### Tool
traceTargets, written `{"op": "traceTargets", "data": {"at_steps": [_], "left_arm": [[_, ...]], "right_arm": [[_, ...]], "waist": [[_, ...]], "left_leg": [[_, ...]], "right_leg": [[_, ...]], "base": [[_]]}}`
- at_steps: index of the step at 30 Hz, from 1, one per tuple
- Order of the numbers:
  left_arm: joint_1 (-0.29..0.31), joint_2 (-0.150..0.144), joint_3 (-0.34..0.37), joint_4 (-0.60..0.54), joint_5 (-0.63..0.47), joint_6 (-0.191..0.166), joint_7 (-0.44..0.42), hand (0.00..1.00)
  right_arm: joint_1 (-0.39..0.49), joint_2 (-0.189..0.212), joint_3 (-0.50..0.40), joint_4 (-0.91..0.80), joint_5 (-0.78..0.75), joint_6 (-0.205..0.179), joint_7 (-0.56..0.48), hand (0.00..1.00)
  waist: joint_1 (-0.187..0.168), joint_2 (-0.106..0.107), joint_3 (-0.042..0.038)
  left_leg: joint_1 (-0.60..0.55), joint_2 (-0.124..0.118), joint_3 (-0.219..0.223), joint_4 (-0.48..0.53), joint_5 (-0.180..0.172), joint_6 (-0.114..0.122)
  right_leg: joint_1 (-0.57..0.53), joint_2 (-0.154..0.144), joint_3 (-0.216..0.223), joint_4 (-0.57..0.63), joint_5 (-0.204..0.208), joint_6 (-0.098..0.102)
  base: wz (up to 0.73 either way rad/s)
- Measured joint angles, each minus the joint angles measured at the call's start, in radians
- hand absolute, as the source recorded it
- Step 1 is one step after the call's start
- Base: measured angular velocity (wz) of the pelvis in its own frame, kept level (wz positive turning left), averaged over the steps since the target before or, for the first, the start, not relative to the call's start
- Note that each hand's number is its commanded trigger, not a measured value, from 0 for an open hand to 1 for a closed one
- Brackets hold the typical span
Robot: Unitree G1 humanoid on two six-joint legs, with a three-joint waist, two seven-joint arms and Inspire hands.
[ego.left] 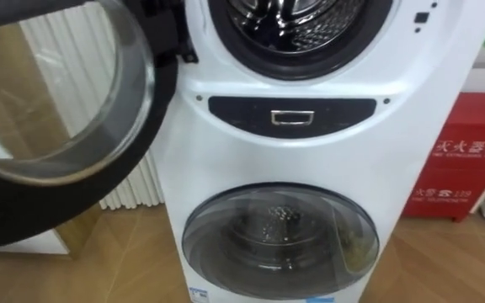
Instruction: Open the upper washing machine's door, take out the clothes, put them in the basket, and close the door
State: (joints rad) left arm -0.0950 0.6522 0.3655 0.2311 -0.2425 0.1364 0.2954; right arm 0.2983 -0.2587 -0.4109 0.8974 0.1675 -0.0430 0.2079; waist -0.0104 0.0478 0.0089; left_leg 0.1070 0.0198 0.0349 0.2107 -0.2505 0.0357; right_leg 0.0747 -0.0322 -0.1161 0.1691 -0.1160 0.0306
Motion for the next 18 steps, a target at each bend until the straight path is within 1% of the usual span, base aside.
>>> {"op": "traceTargets", "data": {"at_steps": [2, 4, 5, 6, 7, 8, 9, 10, 11, 12, 13, 14, 15, 16, 17, 18], "left_arm": [[0.0, -0.021, -0.008, -0.07, 0.049, 0.016, -0.002, 0.0], [0.0, -0.045, -0.014, -0.136, 0.107, 0.019, -0.004, 0.0], [0.009, -0.067, -0.015, -0.207, 0.127, 0.029, -0.004, 0.0], [0.037, -0.085, -0.014, -0.301, 0.132, 0.039, -0.007, 0.0], [0.05, -0.095, -0.015, -0.351, 0.14, 0.04, -0.016, 0.0], [0.056, -0.11, -0.027, -0.449, 0.159, 0.04, -0.039, 0.0], [0.097, -0.135, -0.043, -0.577, 0.182, 0.033, -0.072, 0.0], [0.121, -0.147, -0.061, -0.633, 0.199, 0.026, -0.081, 0.0], [0.151, -0.175, -0.107, -0.711, 0.208, 0.002, -0.111, 0.0], [0.179, -0.199, -0.148, -0.755, 0.209, -0.032, -0.141, 0.0], [0.182, -0.21, -0.164, -0.761, 0.208, -0.035, -0.146, 0.0], [0.173, -0.218, -0.2, -0.763, 0.189, -0.035, -0.154, 0.0], [0.172, -0.223, -0.229, -0.764, 0.159, -0.035, -0.16, 0.0], [0.172, -0.228, -0.237, -0.764, 0.142, -0.035, -0.165, 0.0], [0.172, -0.242, -0.252, -0.764, 0.104, -0.036, -0.182, 0.0], [0.174, -0.259, -0.276, -0.762, 0.053, -0.037, -0.202, 0.0]], "right_arm": [[-0.02, 0.008, 0.005, 0.037, -0.014, 0.0, 0.016, 0.0], [-0.037, 0.012, 0.022, 0.05, -0.021, 0.0, 0.019, 0.0], [-0.035, 0.012, 0.048, 0.048, -0.022, 0.0, 0.022, 0.0], [-0.038, 0.014, 0.069, 0.047, -0.021, 0.001, 0.028, 0.0], [-0.04, 0.017, 0.075, 0.05, -0.021, 0.001, 0.032, 0.0], [-0.042, 0.026, 0.08, 0.052, -0.02, 0.002, 0.038, 0.0], [-0.045, 0.032, 0.093, 0.052, -0.02, 0.004, 0.042, 0.0], [-0.052, 0.034, 0.103, 0.051, -0.02, 0.007, 0.044, 0.0], [-0.058, 0.035, 0.126, 0.049, -0.018, 0.017, 0.048, 0.0], [-0.072, 0.038, 0.149, 0.05, -0.017, 0.019, 0.055, 0.0], [-0.077, 0.039, 0.165, 0.048, -0.013, 0.019, 0.055, 0.0], [-0.096, 0.04, 0.204, 0.046, -0.003, 0.02, 0.054, 0.0], [-0.116, 0.04, 0.24, 0.046, 0.009, 0.021, 0.053, 0.0], [-0.121, 0.041, 0.252, 0.044, 0.016, 0.021, 0.052, 0.0], [-0.118, 0.041, 0.273, 0.037, 0.029, 0.021, 0.045, 0.0], [-0.113, 0.043, 0.283, 0.038, 0.048, 0.022, 0.035, 0.0]], "waist": [[0.001, -0.001, 0.0008], [0.004, 0.002, 0.0026], [0.005, 0.0, 0.0033], [0.006, 0.0, 0.0036], [0.006, 0.0, 0.0036], [0.006, 0.0, 0.0038], [0.007, 0.0, 0.0039], [0.007, 0.0, 0.0039], [0.01, 0.001, 0.0046], [0.012, 0.0, 0.0058], [0.012, 0.001, 0.0052], [0.0, 0.003, 0.0064], [-0.025, 0.008, 0.0099], [-0.033, 0.009, 0.0104], [-0.043, 0.009, 0.0077], [-0.052, 0.009, 0.0088]], "left_leg": [[-0.018, 0.0, -0.021, 0.013, 0.003, 0.005], [-0.034, -0.005, -0.032, 0.02, 0.007, 0.013], [-0.045, -0.014, -0.039, 0.025, 0.011, 0.019], [-0.055, -0.019, -0.039, 0.025, 0.015, 0.026], [-0.058, -0.02, -0.038, 0.025, 0.017, 0.029], [-0.061, -0.024, -0.036, 0.021, 0.02, 0.034], [-0.059, -0.029, -0.034, 0.012, 0.025, 0.042], [-0.058, -0.032, -0.034, 0.008, 0.028, 0.047], [-0.052, -0.038, -0.025, 0.001, 0.033, 0.054], [-0.043, -0.044, -0.009, -0.011, 0.037, 0.06], [-0.042, -0.047, -0.005, -0.012, 0.038, 0.062], [-0.047, -0.054, 0.005, -0.012, 0.041, 0.067], [-0.05, -0.055, 0.015, -0.013, 0.041, 0.069], [-0.051, -0.055, 0.021, -0.013, 0.041, 0.069], [-0.05, -0.055, 0.034, -0.015, 0.04, 0.07], [-0.045, -0.055, 0.042, -0.02, 0.04, 0.069]], "right_leg": [[-0.005, -0.003, 0.0, 0.001, 0.012, 0.0], [-0.009, -0.011, -0.003, -0.001, 0.021, 0.003], [-0.015, -0.02, -0.016, 0.0, 0.021, 0.004], [-0.025, -0.028, -0.024, 0.001, 0.025, 0.006], [-0.025, -0.03, -0.024, 0.0, 0.03, 0.007], [-0.025, -0.034, -0.024, -0.001, 0.038, 0.009], [-0.024, -0.04, -0.024, -0.001, 0.046, 0.016], [-0.024, -0.044, -0.024, 0.0, 0.05, 0.017], [-0.023, -0.05, -0.024, 0.0, 0.056, 0.021], [-0.019, -0.058, -0.026, 0.002, 0.057, 0.024], [-0.019, -0.062, -0.029, 0.003, 0.056, 0.026], [-0.02, -0.071, -0.052, 0.003, 0.056, 0.028], [-0.025, -0.073, -0.074, 0.002, 0.058, 0.032], [-0.026, -0.073, -0.082, 0.002, 0.058, 0.032], [-0.028, -0.072, -0.09, 0.0, 0.058, 0.032], [-0.029, -0.073, -0.095, -0.001, 0.056, 0.035]], "base": [[0.32], [0.3], [0.24], [0.23], [0.17], [0.12], [0.09], [0.0], [-0.21], [-0.3], [-0.37], [-0.29], [-0.27], [-0.29], [-0.29], [-0.28]]}}
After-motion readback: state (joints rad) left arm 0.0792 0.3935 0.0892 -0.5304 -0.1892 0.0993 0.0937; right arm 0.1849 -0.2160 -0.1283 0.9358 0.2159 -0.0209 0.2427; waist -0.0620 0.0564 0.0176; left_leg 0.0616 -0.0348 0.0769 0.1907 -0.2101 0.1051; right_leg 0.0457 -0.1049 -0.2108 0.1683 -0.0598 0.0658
